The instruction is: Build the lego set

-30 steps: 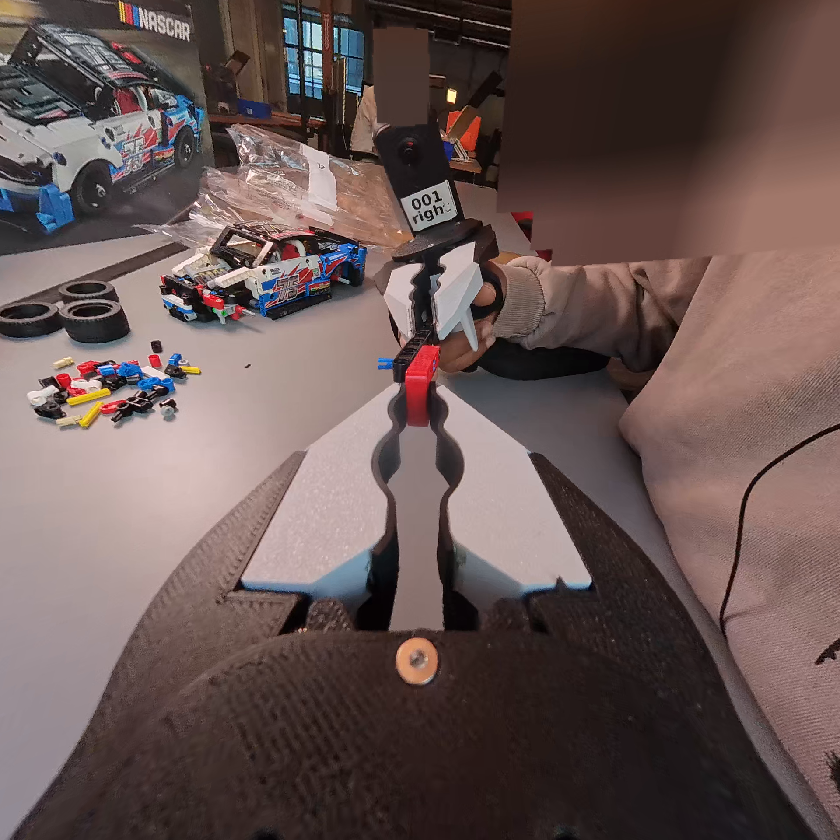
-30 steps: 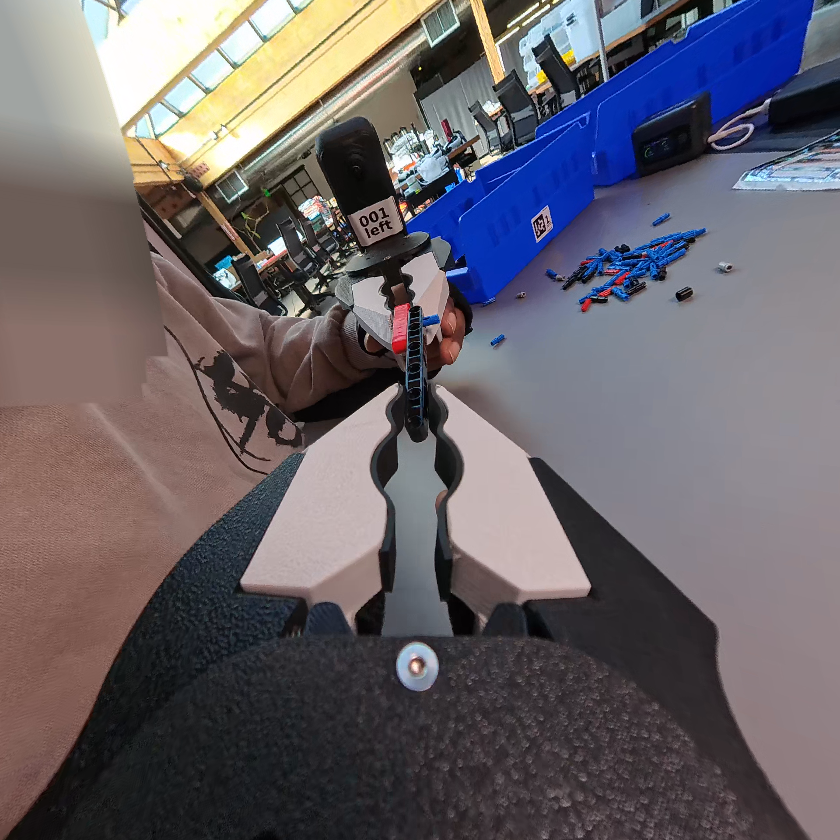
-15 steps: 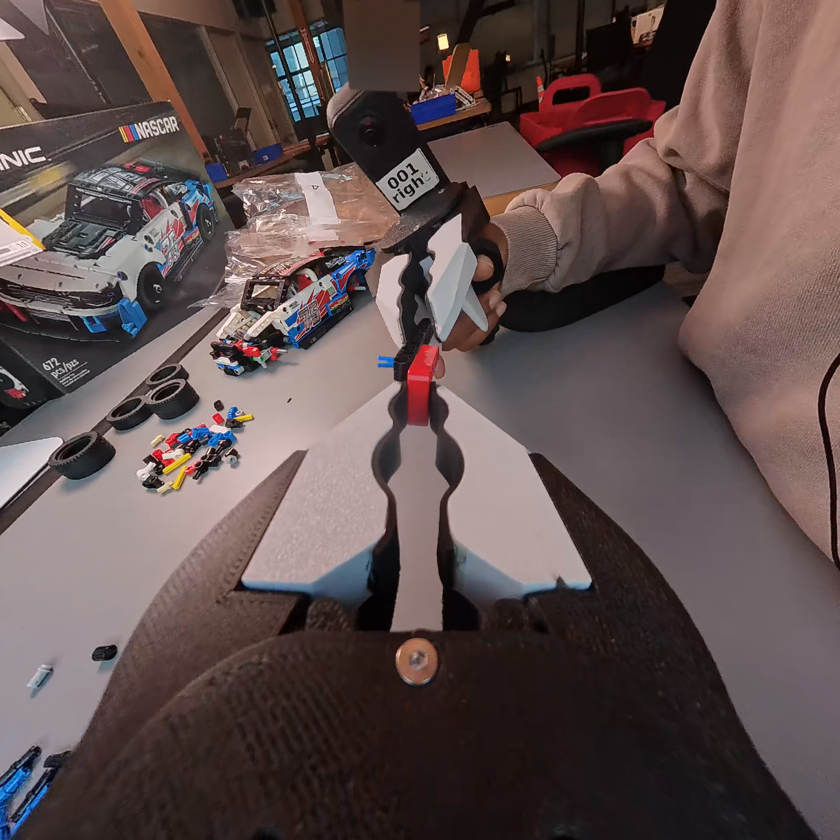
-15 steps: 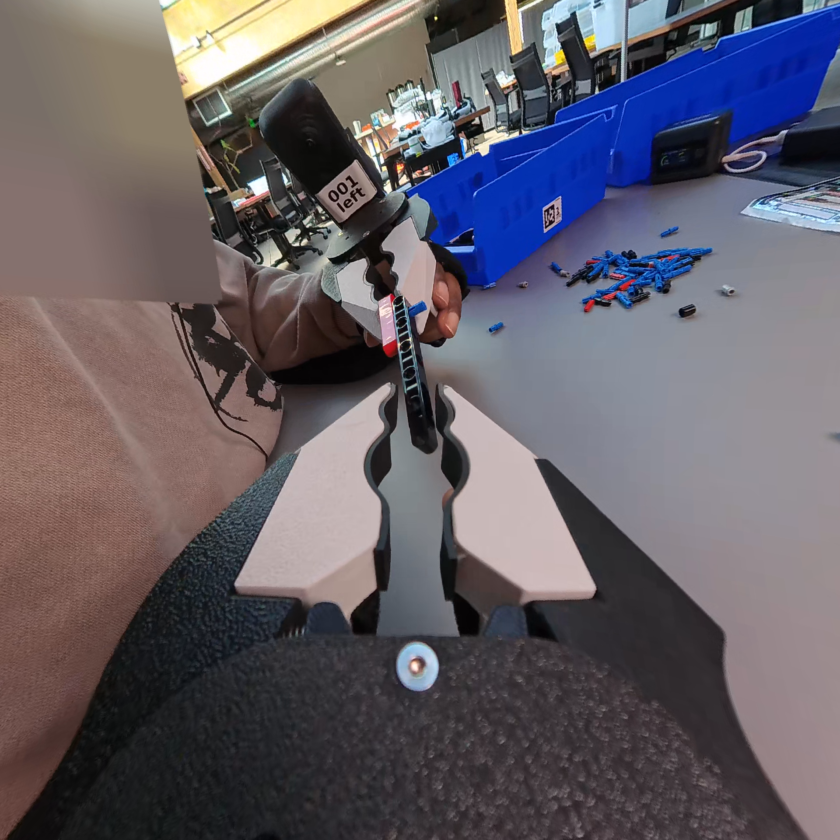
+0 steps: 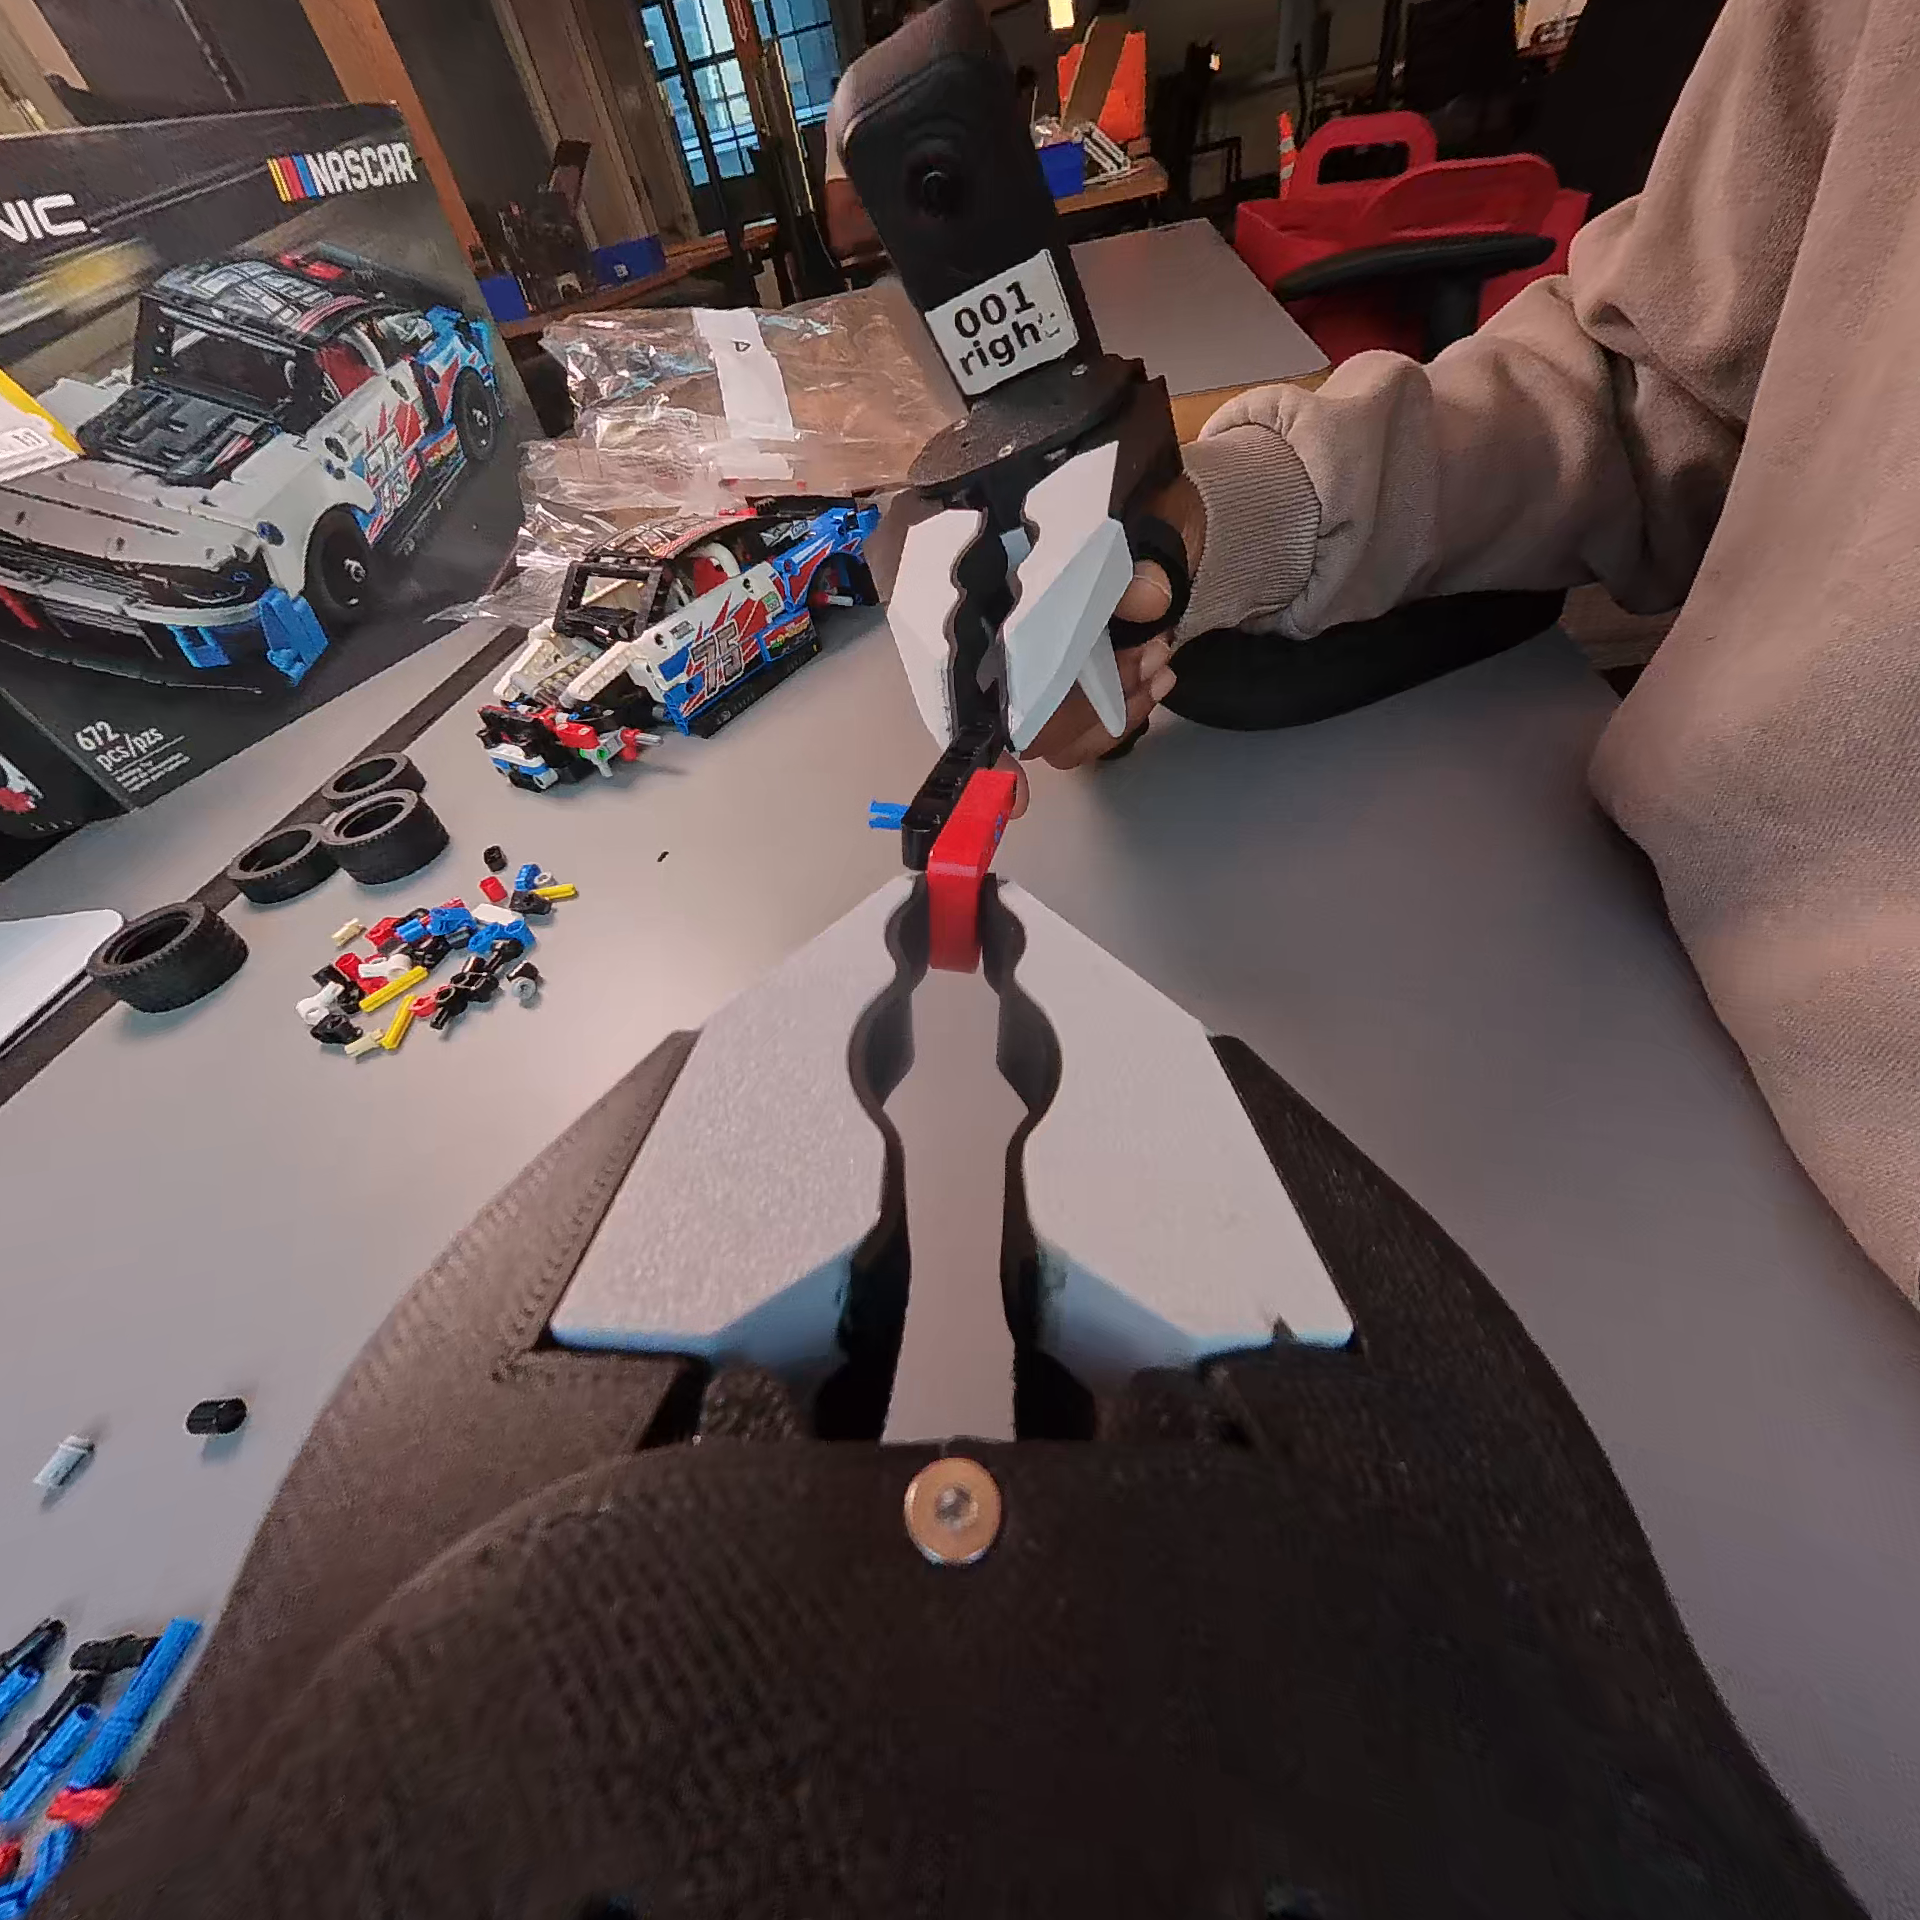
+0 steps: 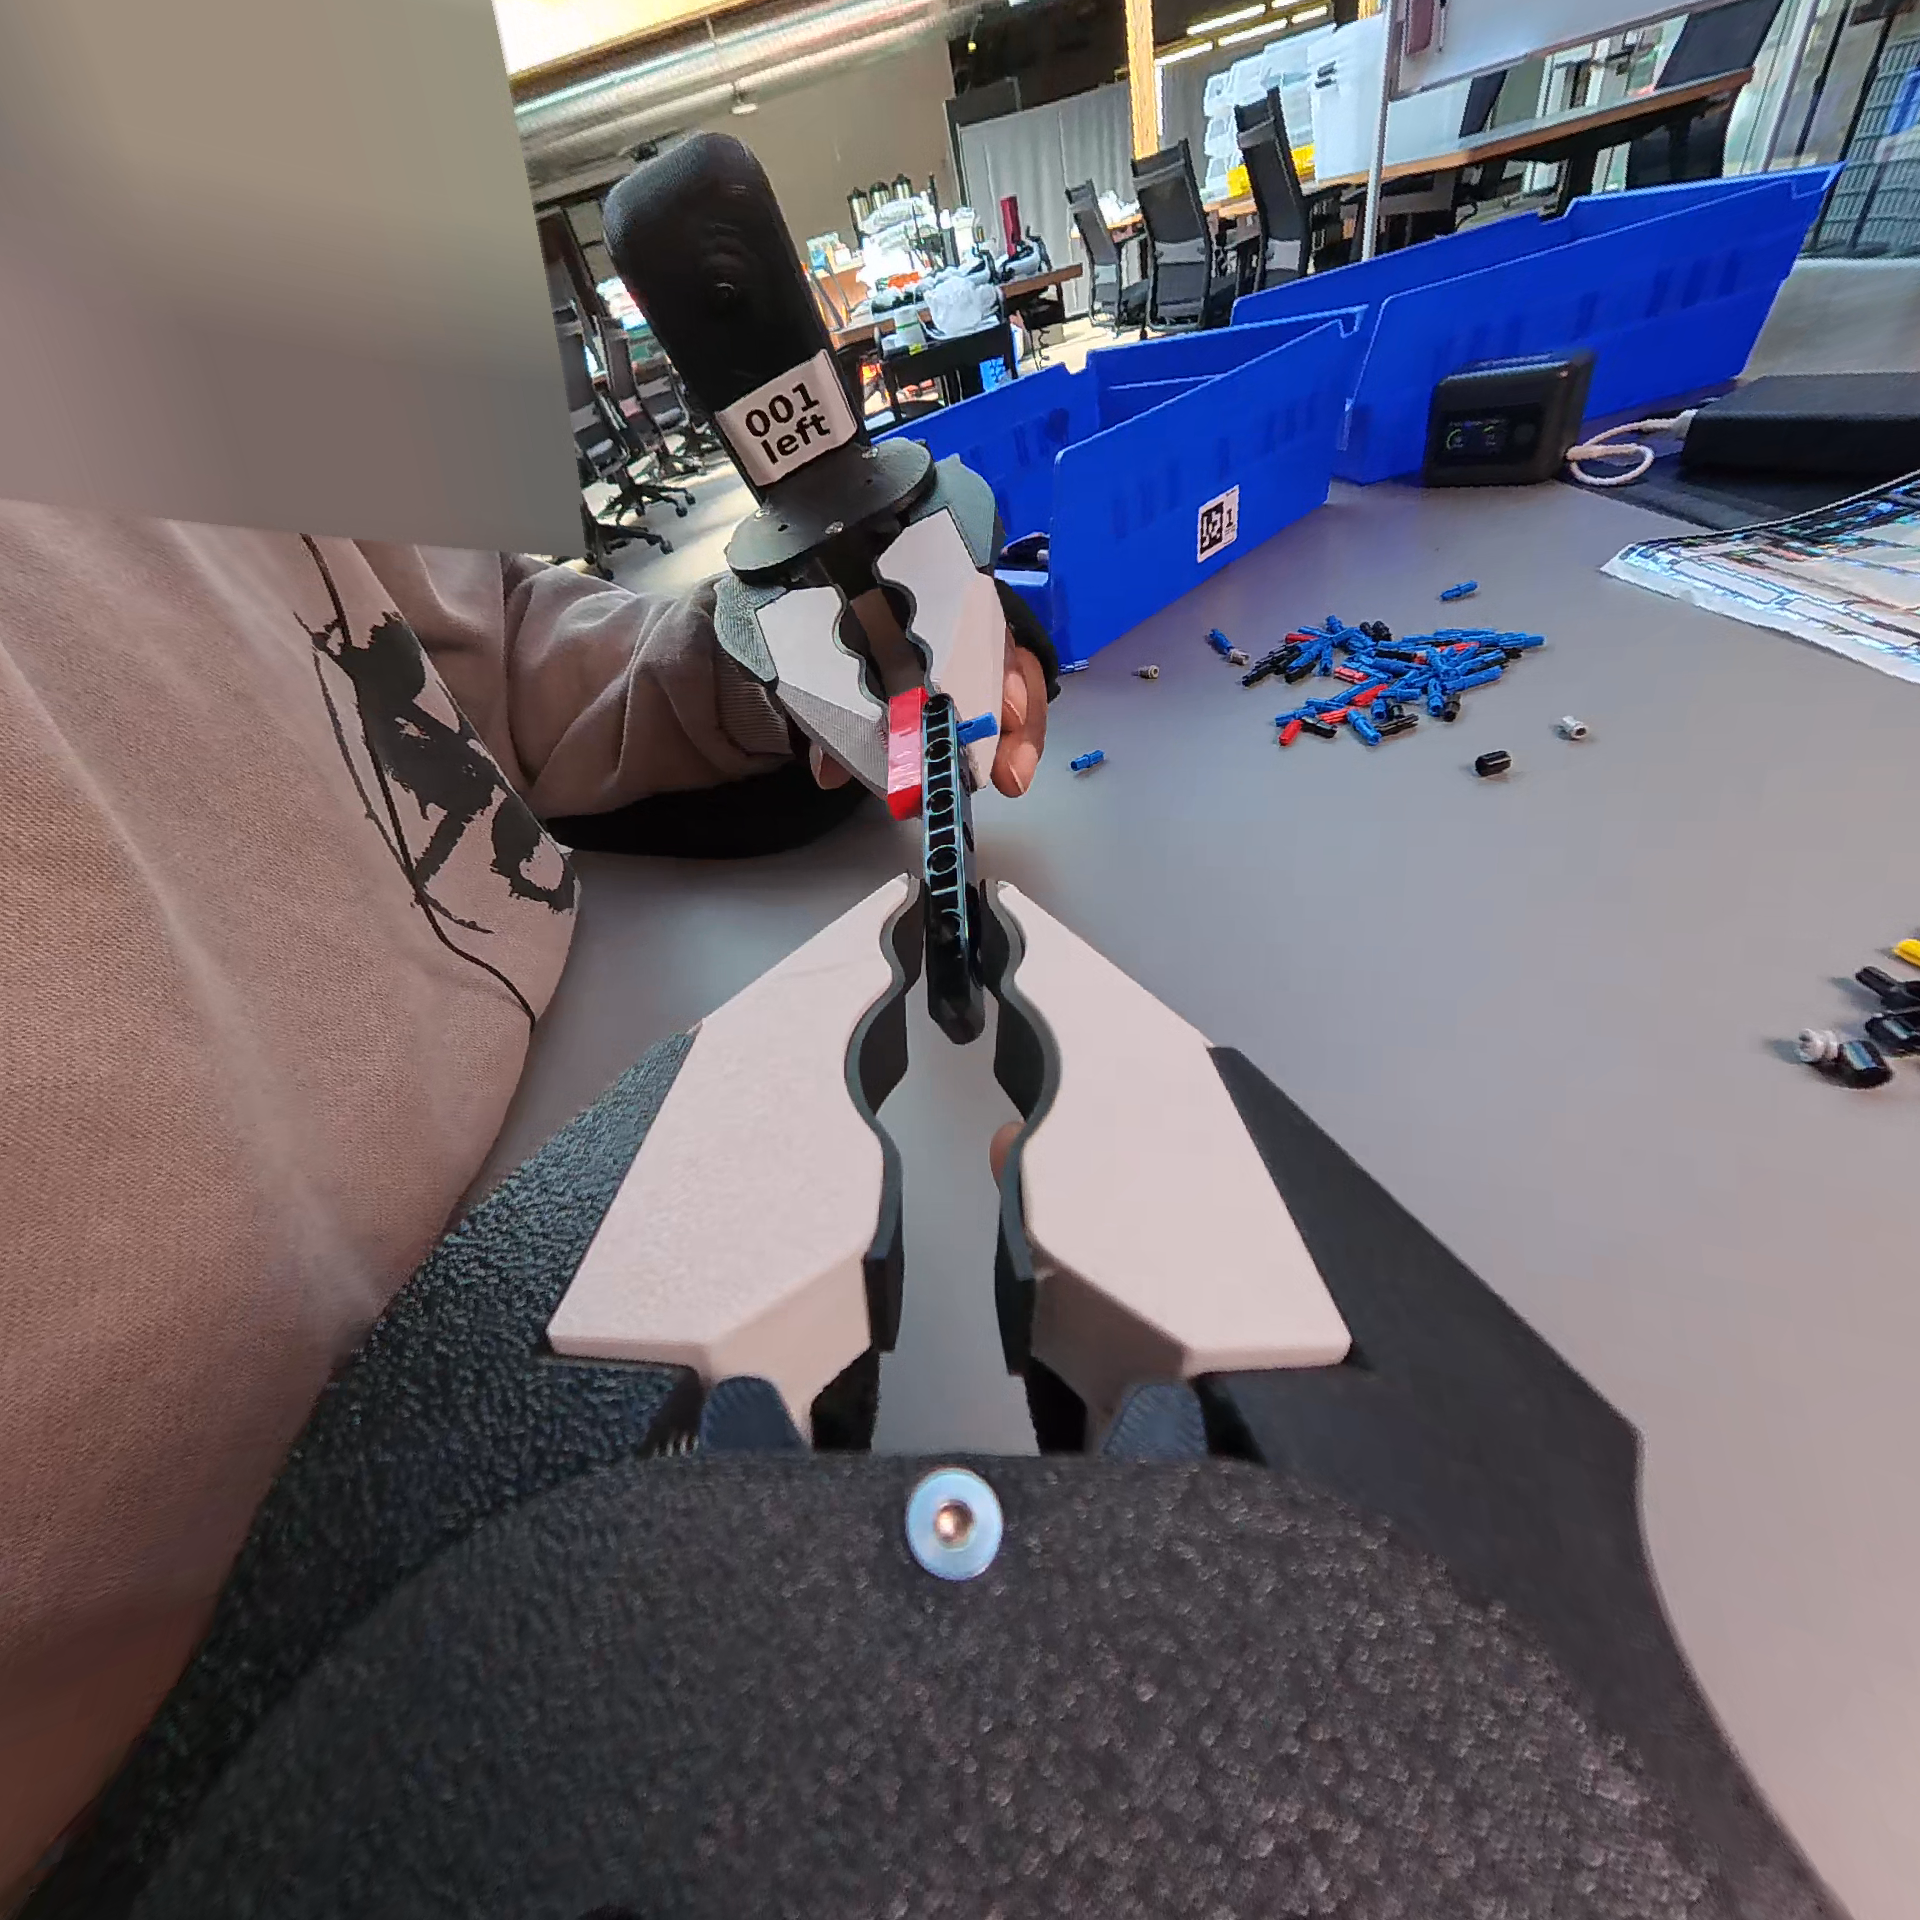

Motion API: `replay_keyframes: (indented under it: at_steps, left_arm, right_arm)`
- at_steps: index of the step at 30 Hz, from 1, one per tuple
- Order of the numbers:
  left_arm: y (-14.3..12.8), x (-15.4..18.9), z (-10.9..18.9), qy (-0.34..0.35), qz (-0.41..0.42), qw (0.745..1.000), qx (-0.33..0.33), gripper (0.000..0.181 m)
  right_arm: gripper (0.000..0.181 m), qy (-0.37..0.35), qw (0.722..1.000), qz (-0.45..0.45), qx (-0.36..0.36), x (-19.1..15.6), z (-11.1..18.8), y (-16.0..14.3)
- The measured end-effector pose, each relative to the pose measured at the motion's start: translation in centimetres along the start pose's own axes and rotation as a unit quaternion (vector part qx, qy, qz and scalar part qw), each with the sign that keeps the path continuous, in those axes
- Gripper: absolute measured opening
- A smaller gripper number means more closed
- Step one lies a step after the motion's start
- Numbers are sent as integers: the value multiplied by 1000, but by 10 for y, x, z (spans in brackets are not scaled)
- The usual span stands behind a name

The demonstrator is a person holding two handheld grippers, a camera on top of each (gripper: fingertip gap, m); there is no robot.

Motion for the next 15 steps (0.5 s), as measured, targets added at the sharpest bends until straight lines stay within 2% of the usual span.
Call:
replay_keyframes:
  at_steps: [5,10,15]
  left_arm:
    - [-4,-5,0,-1,53,999,-7,10]
    - [-2,-6,2,-29,132,991,17,16]
    - [-3,-8,2,-31,146,989,16,18]
  right_arm:
    - [7,-24,999,37,-4,2,-1,-1]
    - [8,-47,996,78,-11,4,-1,-3]
    - [7,-54,993,106,-14,3,-2,-5]
Point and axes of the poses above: each gripper's, where its closed fingertips meet, z back along the fingers, y out of its top, x = y × z across the jaws, the point moved 3 cm from there along z, back along the fingers, and after that the axes turned 5 degrees about -y, right-handed, at the moved point
